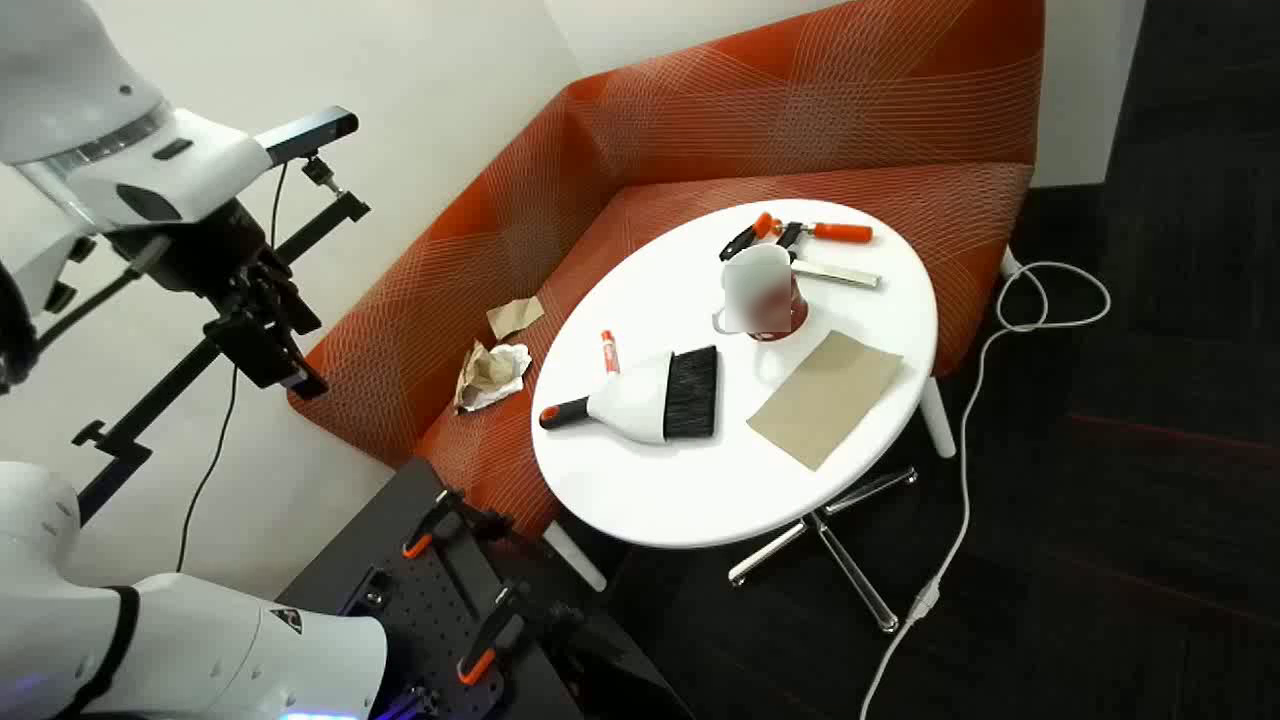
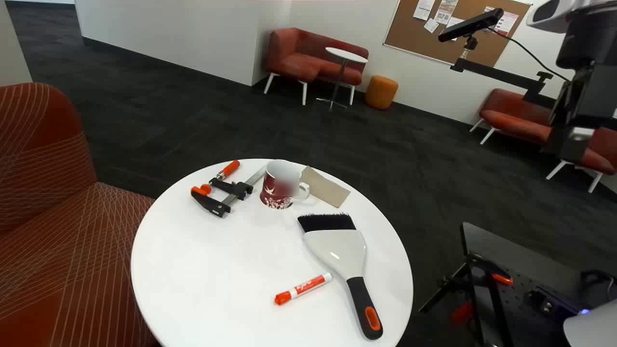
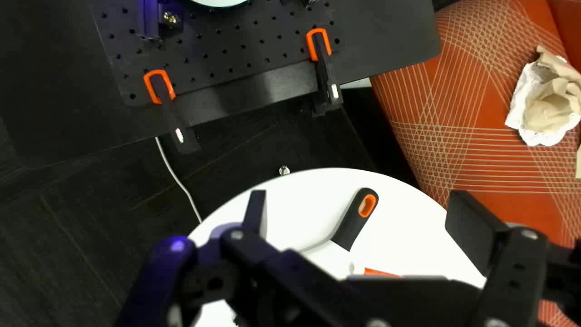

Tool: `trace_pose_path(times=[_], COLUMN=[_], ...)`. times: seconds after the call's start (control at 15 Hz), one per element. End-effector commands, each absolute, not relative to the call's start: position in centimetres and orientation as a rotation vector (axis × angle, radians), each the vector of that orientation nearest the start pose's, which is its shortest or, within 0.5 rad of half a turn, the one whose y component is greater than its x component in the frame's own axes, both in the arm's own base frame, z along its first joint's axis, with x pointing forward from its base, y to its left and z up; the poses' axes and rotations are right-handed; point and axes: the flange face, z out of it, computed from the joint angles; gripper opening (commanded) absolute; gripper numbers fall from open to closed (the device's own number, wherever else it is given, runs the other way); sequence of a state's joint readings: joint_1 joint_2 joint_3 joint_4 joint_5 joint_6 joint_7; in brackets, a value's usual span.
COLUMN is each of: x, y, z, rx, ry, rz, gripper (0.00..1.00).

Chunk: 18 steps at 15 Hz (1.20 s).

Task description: Put the marker in the mug

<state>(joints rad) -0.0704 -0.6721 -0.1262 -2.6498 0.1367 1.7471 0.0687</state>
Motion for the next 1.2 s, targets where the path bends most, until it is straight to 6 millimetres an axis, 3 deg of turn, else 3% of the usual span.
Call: trace_pose_path(times=[0.0,0.4,0.6,0.87,1.13], x=[31.1,31.1,32.4,34.8,37.5], y=[-4.9,-4.9,-4.2,-2.6,0.2], z=[43.2,43.2,43.3,42.8,41.2], rx=[-2.876,-2.876,-2.936,-2.984,-3.054], ry=[0.389,0.389,0.360,0.150,-0.174], rz=[0.331,0.331,0.225,0.078,-0.050], gripper=[1.00,1.00,1.00,1.00,1.00])
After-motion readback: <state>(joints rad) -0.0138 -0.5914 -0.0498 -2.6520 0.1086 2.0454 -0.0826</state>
